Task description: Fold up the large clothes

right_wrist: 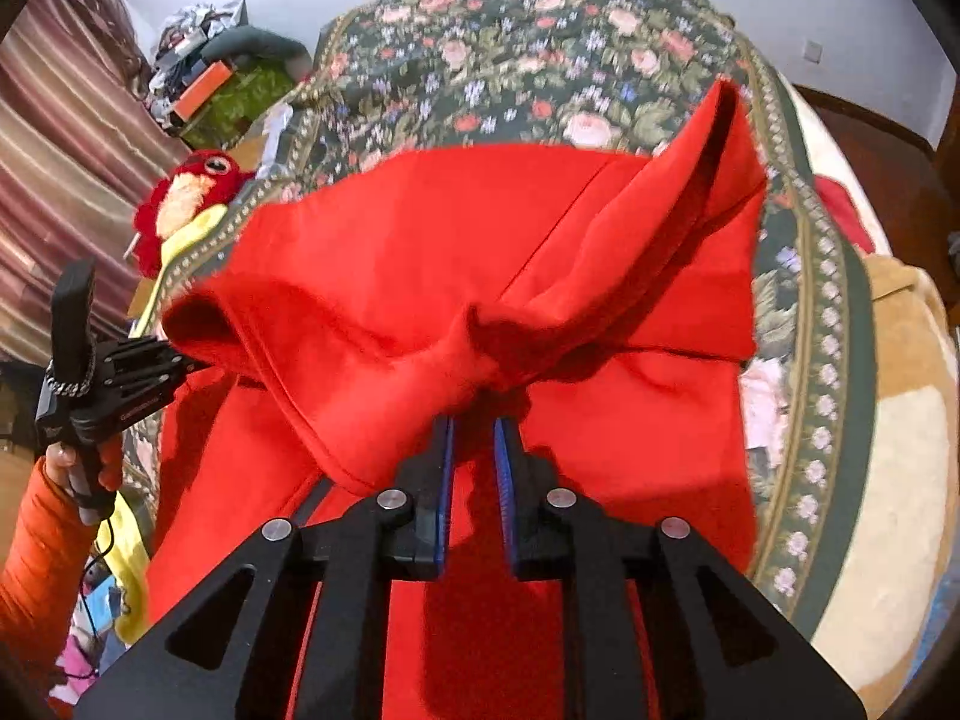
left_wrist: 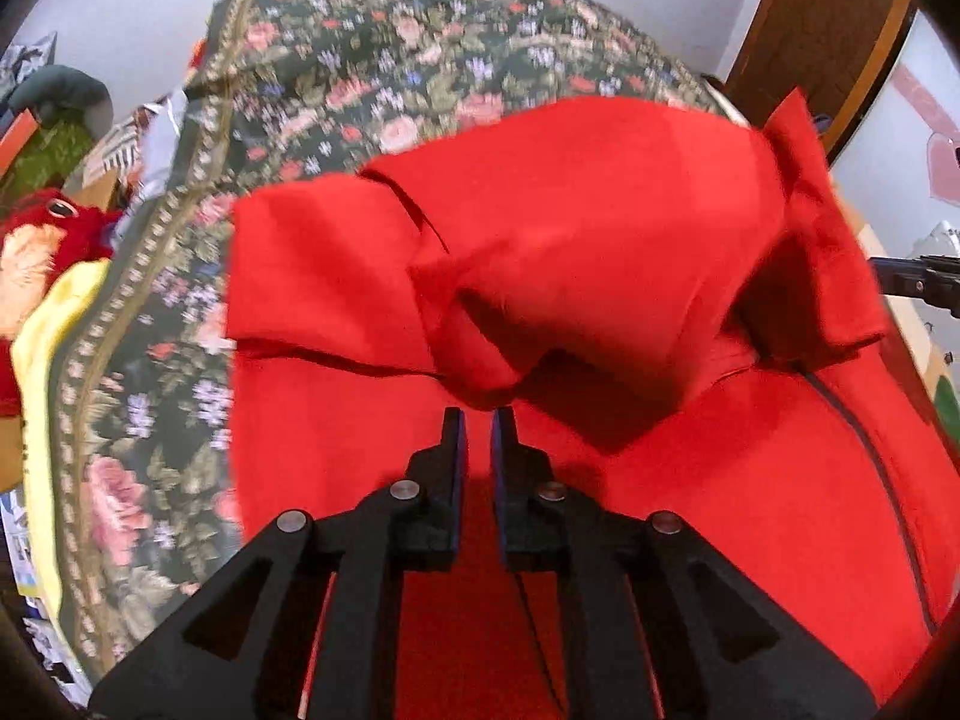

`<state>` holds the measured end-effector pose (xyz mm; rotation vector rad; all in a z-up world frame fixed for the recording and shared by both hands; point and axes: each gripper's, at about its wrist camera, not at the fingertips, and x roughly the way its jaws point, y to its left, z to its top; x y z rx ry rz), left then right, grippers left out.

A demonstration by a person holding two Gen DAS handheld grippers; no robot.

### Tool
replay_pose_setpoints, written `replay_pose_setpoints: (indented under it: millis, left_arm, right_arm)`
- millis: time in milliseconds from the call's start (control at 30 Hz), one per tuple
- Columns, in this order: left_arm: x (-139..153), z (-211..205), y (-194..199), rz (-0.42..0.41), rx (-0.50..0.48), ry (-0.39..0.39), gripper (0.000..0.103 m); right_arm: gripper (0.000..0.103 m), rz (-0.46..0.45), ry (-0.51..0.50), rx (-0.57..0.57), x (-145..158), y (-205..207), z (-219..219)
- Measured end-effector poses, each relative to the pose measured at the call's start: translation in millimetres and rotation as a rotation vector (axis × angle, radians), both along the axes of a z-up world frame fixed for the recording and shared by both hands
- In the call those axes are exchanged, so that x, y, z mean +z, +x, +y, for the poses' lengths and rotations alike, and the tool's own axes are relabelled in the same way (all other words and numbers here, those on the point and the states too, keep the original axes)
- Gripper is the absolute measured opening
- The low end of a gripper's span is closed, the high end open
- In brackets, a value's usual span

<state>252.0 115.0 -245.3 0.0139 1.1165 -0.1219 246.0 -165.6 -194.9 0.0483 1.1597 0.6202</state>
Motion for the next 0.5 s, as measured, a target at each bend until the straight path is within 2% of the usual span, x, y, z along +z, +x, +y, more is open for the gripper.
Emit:
replay_pose_setpoints:
  millis: [133,167,267,300,400,500]
  left_arm:
    - [33,17,-5,-0.066,0.04,-0.009,0.012]
    - [40,21,-4,-0.081,0.053,-0.013,0.013]
    - [61,31,3,-0.131,0.092,-0.033,0.027]
    - [64,31,6,-0.144,0.091,-0.034,0.031]
    - [67,22,21,-0.164,0.079,-0.031,0.033]
    - [55,5,42,-0.146,0.05,-0.047,0.035]
  right_arm:
    - [0.021,-0.061,0.048,-0.027,23,3,-2]
    - [0.025,-0.079,0.056,-0.032,28,4,-1]
    - [0.037,-0.124,0.086,-0.037,39,11,6]
    - [0.04,-0.139,0.083,-0.039,41,15,11]
    - [0.043,-0.161,0.052,-0.032,39,23,25]
    - [0.047,-0.126,0.051,0.0,27,35,43]
